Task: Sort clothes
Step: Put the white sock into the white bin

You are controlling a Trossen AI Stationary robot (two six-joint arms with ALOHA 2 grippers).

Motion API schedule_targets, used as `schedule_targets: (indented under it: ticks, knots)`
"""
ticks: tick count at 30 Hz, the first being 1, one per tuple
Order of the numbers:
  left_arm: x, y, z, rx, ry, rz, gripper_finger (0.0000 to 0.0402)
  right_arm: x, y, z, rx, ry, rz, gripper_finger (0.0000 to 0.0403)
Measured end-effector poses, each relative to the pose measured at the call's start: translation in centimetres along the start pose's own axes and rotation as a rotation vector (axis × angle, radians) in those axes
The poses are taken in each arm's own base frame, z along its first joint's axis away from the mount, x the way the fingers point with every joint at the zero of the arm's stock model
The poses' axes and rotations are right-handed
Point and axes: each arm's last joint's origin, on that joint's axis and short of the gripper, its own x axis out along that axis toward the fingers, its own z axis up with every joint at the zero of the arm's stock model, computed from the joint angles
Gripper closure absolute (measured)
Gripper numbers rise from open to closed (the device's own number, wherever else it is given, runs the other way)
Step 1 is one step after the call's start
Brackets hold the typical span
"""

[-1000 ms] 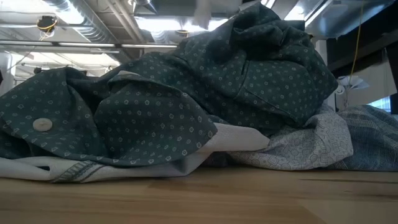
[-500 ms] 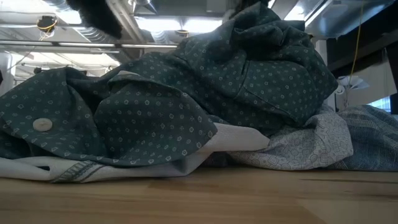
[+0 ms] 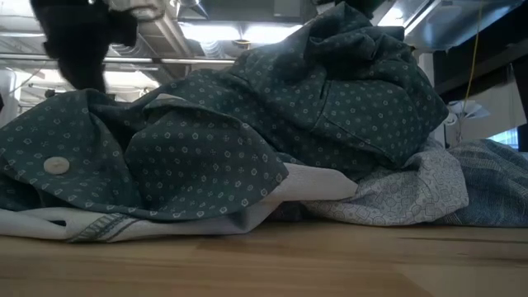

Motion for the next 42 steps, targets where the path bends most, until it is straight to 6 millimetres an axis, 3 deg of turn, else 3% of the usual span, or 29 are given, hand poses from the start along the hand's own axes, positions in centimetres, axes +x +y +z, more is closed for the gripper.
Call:
schedule_targets:
  ticks: [11,21,26,36,42]
  knots:
    - [2.0,-2.2,-2.0,-0.034,0.26,0.031,0.0233,-0.7,0.3,-0.8,0.011,0.038,0.068,0.0134]
    - [1.5,-3.0,-3.2,-0.027,0.318,0.01,0.0233,-0.8,0.6,-1.2,0.003,0.07,0.1,0.0134]
    - [2.8,-2.9,-4.4,-0.038,0.354,-0.008,0.0233,-0.8,0.8,-1.1,0.014,0.047,0.136,0.0134]
    - [5.6,-3.2,-5.5,-0.004,0.204,-0.123,0.0233,-0.8,0.8,-1.1,0.012,0.043,0.135,0.0134]
    - [5.8,-2.7,-5.2,0.038,0.063,-0.005,0.0233,-0.8,0.7,-1.1,0.012,0.044,0.135,0.0134]
